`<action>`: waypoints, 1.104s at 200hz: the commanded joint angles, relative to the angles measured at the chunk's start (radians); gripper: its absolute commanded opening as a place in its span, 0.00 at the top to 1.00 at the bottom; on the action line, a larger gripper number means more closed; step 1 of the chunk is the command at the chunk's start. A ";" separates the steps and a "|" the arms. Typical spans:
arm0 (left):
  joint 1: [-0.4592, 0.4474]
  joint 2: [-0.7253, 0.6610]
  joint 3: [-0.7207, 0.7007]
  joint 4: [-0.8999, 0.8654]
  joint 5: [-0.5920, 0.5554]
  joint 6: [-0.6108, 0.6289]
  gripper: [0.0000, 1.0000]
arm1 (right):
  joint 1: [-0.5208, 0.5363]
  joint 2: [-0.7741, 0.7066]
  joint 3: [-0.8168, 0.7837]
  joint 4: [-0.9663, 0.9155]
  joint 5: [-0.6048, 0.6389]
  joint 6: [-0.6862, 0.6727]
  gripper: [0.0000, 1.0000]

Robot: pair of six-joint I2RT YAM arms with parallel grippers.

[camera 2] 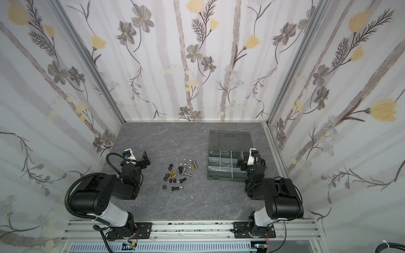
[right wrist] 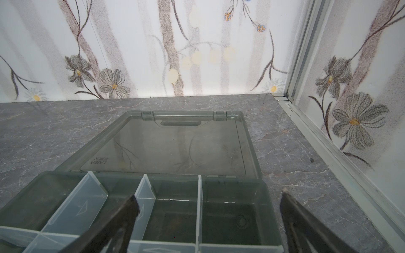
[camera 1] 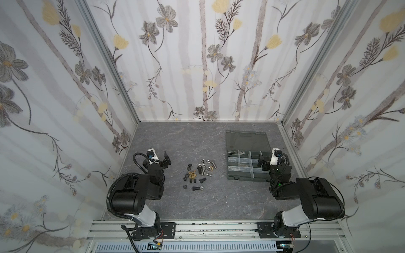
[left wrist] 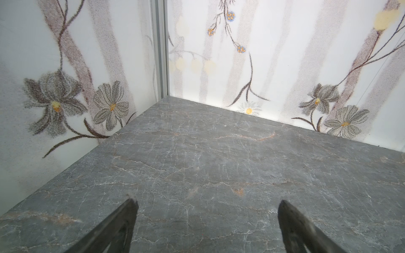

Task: Sort the screws and nuts into containers
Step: Pick up the screw from the center of the table.

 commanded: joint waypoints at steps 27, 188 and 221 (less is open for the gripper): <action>0.001 0.002 0.009 0.038 -0.007 0.007 0.00 | -0.001 0.002 0.006 0.043 -0.012 -0.016 0.00; -0.038 -0.520 0.585 -1.006 -0.037 -0.088 0.00 | 0.330 -0.265 0.772 -1.249 -0.066 0.076 0.00; -0.042 -0.471 0.848 -1.356 0.135 -0.065 0.00 | 0.496 -0.076 0.944 -1.439 0.002 0.091 0.08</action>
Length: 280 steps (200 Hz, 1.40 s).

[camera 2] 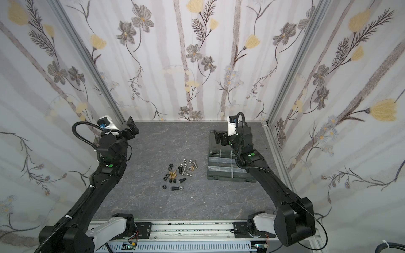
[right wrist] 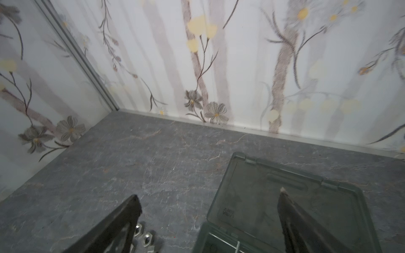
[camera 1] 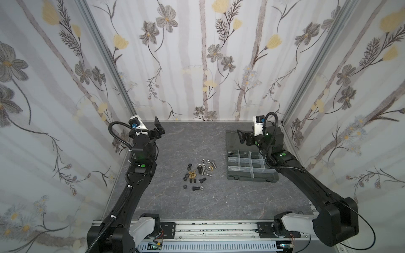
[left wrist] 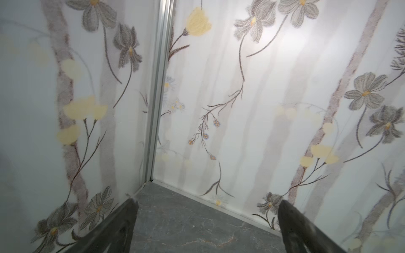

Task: Sort the screws and nuts into containers
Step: Pick up the screw from the center of the table.

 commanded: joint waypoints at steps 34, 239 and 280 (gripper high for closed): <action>-0.011 0.109 0.264 -0.573 0.256 0.011 0.00 | 0.191 0.228 0.148 -0.267 0.021 0.043 0.11; -0.205 -0.013 0.330 -0.794 0.745 0.285 0.00 | 0.301 0.711 0.303 -0.351 0.094 0.022 0.55; -0.305 -0.011 0.420 -0.885 0.702 0.348 0.00 | 0.300 0.719 0.308 -0.351 0.082 0.017 0.67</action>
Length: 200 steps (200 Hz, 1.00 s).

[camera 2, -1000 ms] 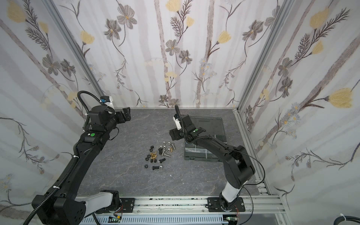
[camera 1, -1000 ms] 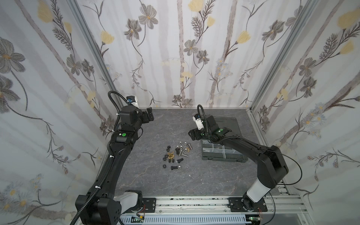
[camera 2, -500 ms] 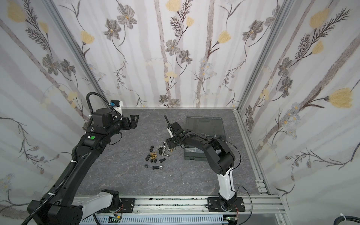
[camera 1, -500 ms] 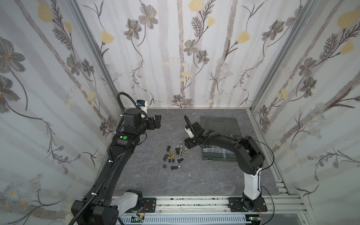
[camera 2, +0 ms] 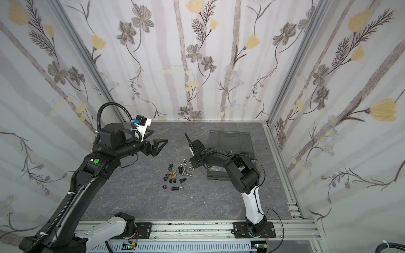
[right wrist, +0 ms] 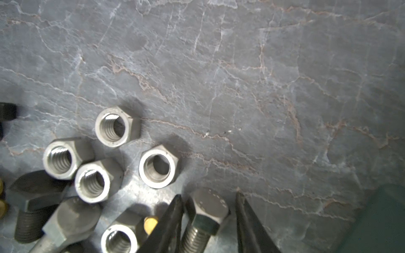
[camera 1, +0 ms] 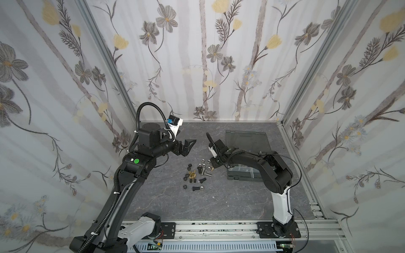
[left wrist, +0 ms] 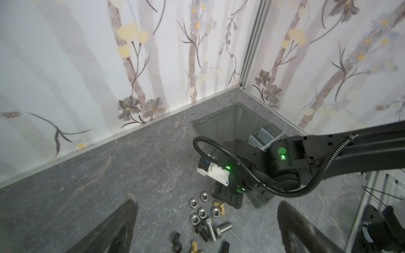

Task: Sort the screws and nuts into containers
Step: Pick up the screw from the center of the table, then place the screw into the container.

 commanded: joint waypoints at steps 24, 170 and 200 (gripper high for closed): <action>-0.082 -0.008 0.059 -0.073 -0.030 0.108 0.00 | 0.001 0.007 0.022 -0.022 -0.032 -0.005 0.76; -0.211 -0.107 -0.016 -0.116 -0.132 0.196 0.00 | -0.031 -0.199 0.310 -0.355 0.059 -0.025 0.89; -0.223 -0.106 -0.016 -0.118 -0.141 0.197 0.00 | -0.088 -0.228 0.297 -0.411 0.090 -0.037 0.89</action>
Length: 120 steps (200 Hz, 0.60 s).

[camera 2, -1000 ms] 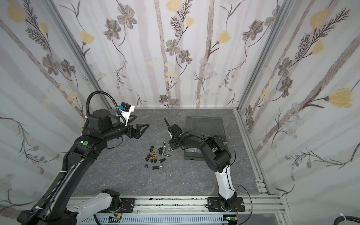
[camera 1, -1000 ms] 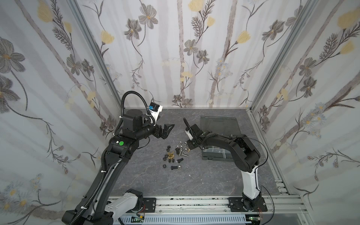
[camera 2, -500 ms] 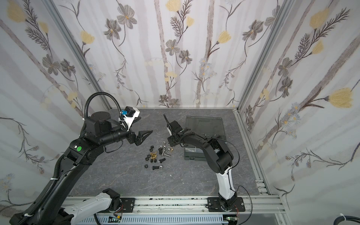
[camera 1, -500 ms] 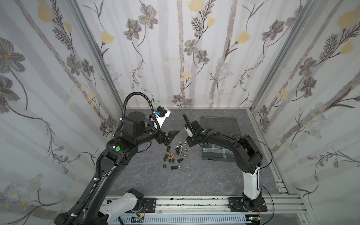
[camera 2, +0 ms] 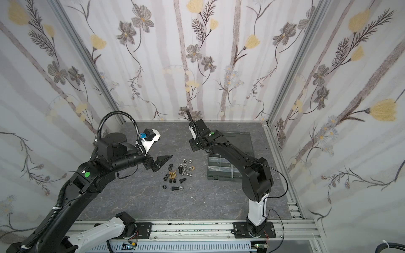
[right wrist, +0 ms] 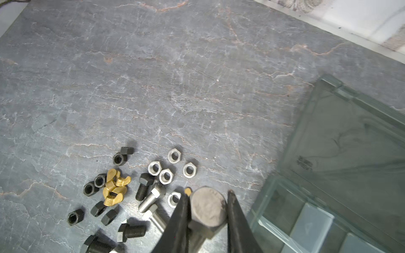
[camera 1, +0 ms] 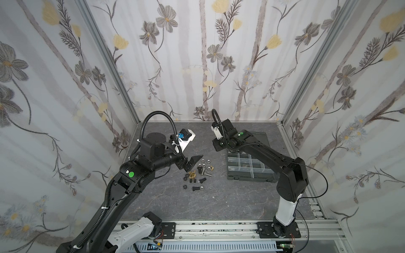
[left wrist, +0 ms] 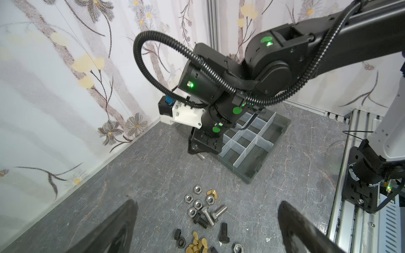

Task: Sort the screws and nuts into containers
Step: Place the screw into the container.

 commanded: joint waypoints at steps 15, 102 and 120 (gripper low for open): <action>-0.013 -0.002 -0.002 -0.011 -0.025 0.020 0.00 | -0.052 -0.036 -0.028 -0.093 0.069 -0.025 0.89; -0.021 -0.002 -0.011 -0.006 -0.038 0.025 0.00 | -0.074 -0.109 -0.293 -0.045 0.096 0.000 0.90; -0.023 -0.002 -0.032 -0.004 -0.039 0.024 0.00 | -0.074 -0.113 -0.339 -0.024 0.106 0.005 0.90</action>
